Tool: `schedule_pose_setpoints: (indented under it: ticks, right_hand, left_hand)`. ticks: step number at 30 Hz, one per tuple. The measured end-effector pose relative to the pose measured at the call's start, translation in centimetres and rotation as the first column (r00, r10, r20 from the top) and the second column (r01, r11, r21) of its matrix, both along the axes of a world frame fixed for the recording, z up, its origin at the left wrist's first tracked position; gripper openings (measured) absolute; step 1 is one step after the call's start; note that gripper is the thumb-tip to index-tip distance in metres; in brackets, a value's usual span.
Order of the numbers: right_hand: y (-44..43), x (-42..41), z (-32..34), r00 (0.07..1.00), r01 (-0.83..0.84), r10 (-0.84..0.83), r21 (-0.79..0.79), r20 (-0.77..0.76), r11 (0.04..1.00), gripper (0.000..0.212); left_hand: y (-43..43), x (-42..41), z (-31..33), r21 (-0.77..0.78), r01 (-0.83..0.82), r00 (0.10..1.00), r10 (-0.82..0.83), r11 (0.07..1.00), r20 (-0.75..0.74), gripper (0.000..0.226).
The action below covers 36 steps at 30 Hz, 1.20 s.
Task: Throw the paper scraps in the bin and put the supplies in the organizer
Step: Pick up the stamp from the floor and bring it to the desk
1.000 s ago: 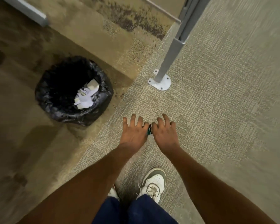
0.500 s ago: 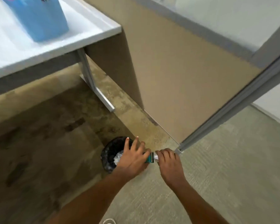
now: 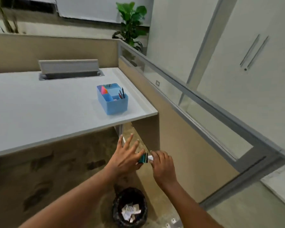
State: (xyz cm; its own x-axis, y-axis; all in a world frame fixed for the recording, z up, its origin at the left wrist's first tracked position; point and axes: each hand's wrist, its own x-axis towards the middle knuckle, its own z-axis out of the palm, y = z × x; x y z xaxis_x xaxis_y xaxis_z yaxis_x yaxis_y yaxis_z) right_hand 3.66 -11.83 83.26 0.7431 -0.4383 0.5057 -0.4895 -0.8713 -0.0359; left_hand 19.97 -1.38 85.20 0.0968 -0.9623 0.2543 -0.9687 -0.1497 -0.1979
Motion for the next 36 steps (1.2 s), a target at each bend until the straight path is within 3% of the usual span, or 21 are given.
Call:
schedule_pose_setpoints:
  ticks: [7,13,16,26,36]
  right_hand:
    - [1.3,7.8,7.4,0.986,-0.073,0.058,0.093,0.158,0.993,0.035]
    - [0.6,15.9,12.4,0.921,-0.200,0.187,0.003,0.341,0.980,0.033]
    - [-1.1,20.1,13.7,0.906,-0.220,0.222,-0.046,0.361,0.974,0.038]
    - [-6.8,32.4,16.0,0.981,-0.185,0.187,-0.043,0.047,0.982,0.056]
    - [-9.2,39.3,13.1,0.977,-0.043,0.018,-0.118,-0.212,0.992,0.042]
  left_hand:
    - [2.3,6.8,7.6,-0.075,-0.063,0.995,0.069,0.995,0.072,0.070]
    - [1.6,14.5,10.7,-0.086,-0.167,0.986,0.168,0.982,0.014,0.072]
    - [0.2,18.7,11.3,-0.096,-0.198,0.979,0.201,0.976,0.025,0.073]
    - [-3.2,31.1,11.7,-0.097,-0.242,0.969,0.246,0.965,0.032,0.081]
    - [-4.5,36.7,8.7,-0.052,-0.272,0.962,0.272,0.961,-0.002,0.082]
